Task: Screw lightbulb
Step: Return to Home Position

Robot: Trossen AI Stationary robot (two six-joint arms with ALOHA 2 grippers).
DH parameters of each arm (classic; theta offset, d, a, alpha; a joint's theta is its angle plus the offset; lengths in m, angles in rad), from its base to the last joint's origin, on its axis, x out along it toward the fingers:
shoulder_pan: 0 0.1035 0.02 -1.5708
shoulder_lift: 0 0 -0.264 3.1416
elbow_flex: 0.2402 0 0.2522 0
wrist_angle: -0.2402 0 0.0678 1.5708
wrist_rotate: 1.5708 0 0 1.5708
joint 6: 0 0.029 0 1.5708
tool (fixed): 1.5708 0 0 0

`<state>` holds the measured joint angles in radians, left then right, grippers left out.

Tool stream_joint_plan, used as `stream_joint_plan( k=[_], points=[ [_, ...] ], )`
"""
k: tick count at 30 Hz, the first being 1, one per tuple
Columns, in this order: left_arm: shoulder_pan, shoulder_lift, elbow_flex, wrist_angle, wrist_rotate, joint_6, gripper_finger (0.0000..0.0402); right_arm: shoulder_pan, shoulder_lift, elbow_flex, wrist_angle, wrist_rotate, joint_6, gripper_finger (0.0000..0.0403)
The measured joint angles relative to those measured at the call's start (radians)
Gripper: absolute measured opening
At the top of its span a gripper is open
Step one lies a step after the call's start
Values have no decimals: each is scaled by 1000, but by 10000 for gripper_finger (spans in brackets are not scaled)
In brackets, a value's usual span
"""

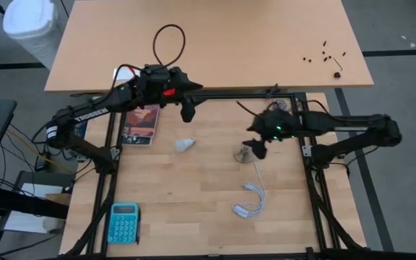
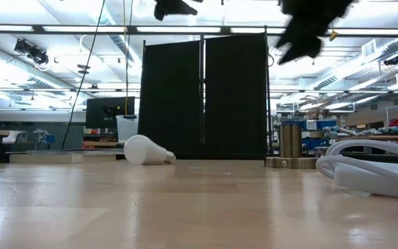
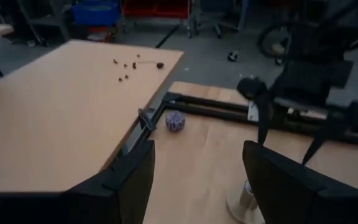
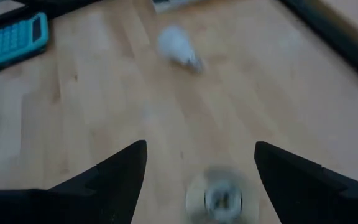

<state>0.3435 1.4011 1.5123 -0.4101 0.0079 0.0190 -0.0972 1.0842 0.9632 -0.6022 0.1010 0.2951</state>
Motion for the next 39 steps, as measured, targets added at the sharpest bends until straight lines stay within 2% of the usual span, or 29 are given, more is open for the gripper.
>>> stream_joint_plan(
  k=[9, 13, 18, 21, 25, 32, 39],
  points=[
    [0, 90, -46, 98, -13, -33, 247, 28, -360, -318, -9, 3, 208, 307],
    [0, 126, -46, 210, -14, -159, 247, 32, -511, -374, -10, 3, 228, 307],
    [1, 141, -46, 293, -30, -181, 247, 31, -636, -386, -145, 3, 201, 307],
    [2, 144, -46, 319, -47, -182, 247, 30, -683, -386, -182, 3, 197, 307],
    [2, 145, -45, 348, -49, -181, 247, 30, -712, -386, -129, 4, 176, 307],
    [2, 144, -45, 376, -49, -182, 247, 30, -706, -386, -22, 6, 115, 307],
    [2, 144, -45, 376, -50, -182, 247, 29, -693, -386, -24, 63, -6, 307]
  ],
)
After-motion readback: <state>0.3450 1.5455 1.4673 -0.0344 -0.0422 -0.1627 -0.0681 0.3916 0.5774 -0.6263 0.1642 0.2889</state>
